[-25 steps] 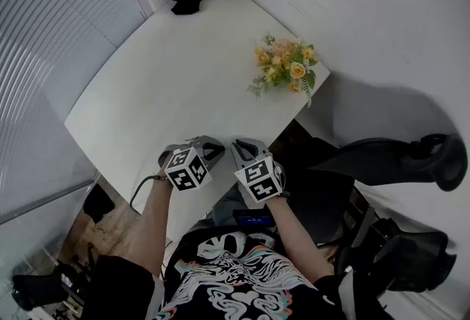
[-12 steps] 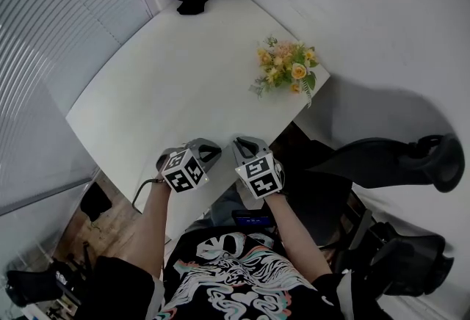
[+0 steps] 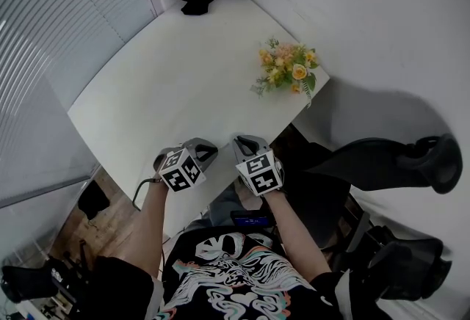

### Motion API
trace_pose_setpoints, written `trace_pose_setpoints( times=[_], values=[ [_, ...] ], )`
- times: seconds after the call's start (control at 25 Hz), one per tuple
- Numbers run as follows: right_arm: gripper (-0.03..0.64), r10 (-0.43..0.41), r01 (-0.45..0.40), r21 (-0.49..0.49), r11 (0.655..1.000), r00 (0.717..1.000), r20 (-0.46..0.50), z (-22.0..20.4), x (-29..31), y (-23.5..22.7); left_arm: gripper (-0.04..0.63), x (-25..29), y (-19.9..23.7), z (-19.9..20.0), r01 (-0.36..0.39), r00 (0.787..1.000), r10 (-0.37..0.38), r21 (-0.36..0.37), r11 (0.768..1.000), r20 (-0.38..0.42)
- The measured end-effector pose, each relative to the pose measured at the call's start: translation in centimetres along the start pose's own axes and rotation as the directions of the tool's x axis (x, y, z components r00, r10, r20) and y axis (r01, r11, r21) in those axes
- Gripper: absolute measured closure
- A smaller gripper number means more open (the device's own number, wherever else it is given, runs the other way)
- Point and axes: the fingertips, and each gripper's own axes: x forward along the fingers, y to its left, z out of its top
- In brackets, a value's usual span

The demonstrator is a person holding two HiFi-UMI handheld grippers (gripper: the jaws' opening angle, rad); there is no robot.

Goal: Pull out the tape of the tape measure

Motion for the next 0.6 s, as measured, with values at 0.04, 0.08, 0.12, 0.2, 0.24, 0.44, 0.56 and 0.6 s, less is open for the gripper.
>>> trace_pose_setpoints(
  times=[0.04,0.08,0.12,0.2,0.24,0.44,0.56,0.6],
  values=[
    [0.580,-0.001,0.001,0.003,1.000,1.000,0.006,0.0,0.0,0.0,0.589,0.0,0.0,0.0,-0.001,1.000,0.001,-0.001,1.000,0.000],
    [0.580,-0.003,0.003,0.006,1.000,1.000,0.012,0.1,0.0,0.0,0.589,-0.1,-0.1,0.0,-0.003,1.000,0.003,-0.002,1.000,0.000],
    [0.580,-0.004,0.004,0.007,1.000,1.000,0.013,0.1,0.0,-0.1,0.589,-0.1,-0.1,-0.1,-0.005,1.000,0.005,-0.004,1.000,0.000],
    [0.580,-0.003,0.003,0.009,1.000,1.000,0.009,0.1,0.0,-0.1,0.589,-0.2,-0.1,-0.2,-0.008,1.000,0.008,-0.009,1.000,0.000],
    [0.580,-0.003,0.003,0.010,1.000,1.000,0.011,0.1,0.0,-0.1,0.589,-0.2,-0.1,-0.3,-0.009,1.000,0.009,-0.012,1.000,-0.002],
    [0.581,-0.004,0.004,0.009,1.000,1.000,0.004,0.0,0.0,-0.2,0.589,-0.6,-0.4,-1.1,-0.015,1.000,0.015,-0.020,1.000,-0.017],
    [0.581,-0.006,0.006,0.006,1.000,1.000,-0.001,0.0,0.0,-0.2,0.589,-1.0,-0.7,-1.6,-0.019,1.000,0.019,-0.033,0.999,-0.017],
    [0.580,-0.007,0.007,0.004,1.000,1.000,-0.001,0.0,0.0,-0.1,0.589,-1.1,-0.8,-1.7,-0.021,1.000,0.020,-0.036,0.999,-0.017]
  ],
)
